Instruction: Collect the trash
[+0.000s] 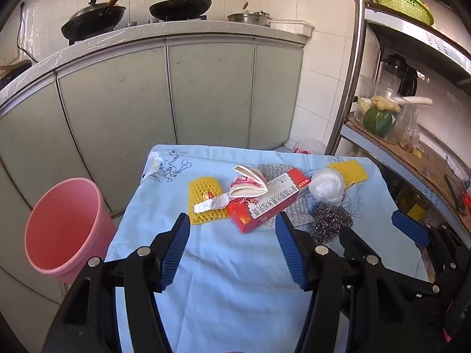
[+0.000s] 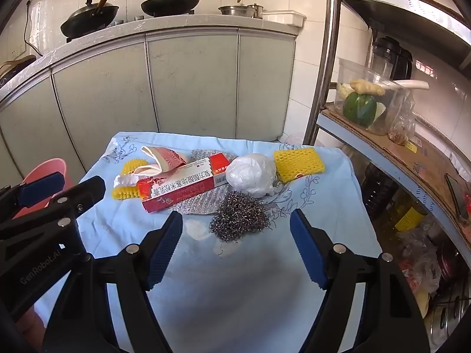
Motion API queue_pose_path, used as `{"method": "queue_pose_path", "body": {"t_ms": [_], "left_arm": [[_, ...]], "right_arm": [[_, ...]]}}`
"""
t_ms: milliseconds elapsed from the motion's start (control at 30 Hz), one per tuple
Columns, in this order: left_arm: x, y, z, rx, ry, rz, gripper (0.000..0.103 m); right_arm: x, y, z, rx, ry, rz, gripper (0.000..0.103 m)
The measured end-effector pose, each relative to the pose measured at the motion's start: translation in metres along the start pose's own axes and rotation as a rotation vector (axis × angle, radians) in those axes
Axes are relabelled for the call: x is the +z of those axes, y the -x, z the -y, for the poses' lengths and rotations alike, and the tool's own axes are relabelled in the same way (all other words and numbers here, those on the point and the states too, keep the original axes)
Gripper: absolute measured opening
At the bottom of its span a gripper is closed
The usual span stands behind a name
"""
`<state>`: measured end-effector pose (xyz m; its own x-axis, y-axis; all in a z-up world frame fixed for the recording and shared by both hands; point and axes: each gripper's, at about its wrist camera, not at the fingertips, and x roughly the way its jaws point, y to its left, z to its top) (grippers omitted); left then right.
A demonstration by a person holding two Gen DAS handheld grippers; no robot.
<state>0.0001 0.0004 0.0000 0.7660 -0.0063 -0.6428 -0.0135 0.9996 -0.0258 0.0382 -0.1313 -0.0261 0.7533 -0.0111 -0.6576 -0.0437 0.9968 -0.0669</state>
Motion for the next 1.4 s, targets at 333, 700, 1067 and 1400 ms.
{"method": "queue_pose_path", "body": {"t_ms": [333,700,1067,1400], "left_arm": [[0.0,-0.0003,0.0001,0.005,-0.003,-0.004,0.059],[-0.0048,-0.0024,-0.0017,0.003,-0.005,-0.009,0.059],[-0.0029,-0.0035,-0.0005,0.002,-0.011,-0.017,0.059],[-0.0019,-0.0031,0.0002,0.002,-0.01,-0.017,0.059]], "right_arm": [[0.0009,-0.0005,0.0008,0.0,-0.006,0.002,0.076],[-0.0016,0.0014,-0.0008,0.0,-0.008,0.003,0.076],[0.0,0.0,0.0019,0.003,-0.01,0.0,0.076],[-0.0002,0.0002,0.0037,-0.002,-0.01,0.005,0.076]]}}
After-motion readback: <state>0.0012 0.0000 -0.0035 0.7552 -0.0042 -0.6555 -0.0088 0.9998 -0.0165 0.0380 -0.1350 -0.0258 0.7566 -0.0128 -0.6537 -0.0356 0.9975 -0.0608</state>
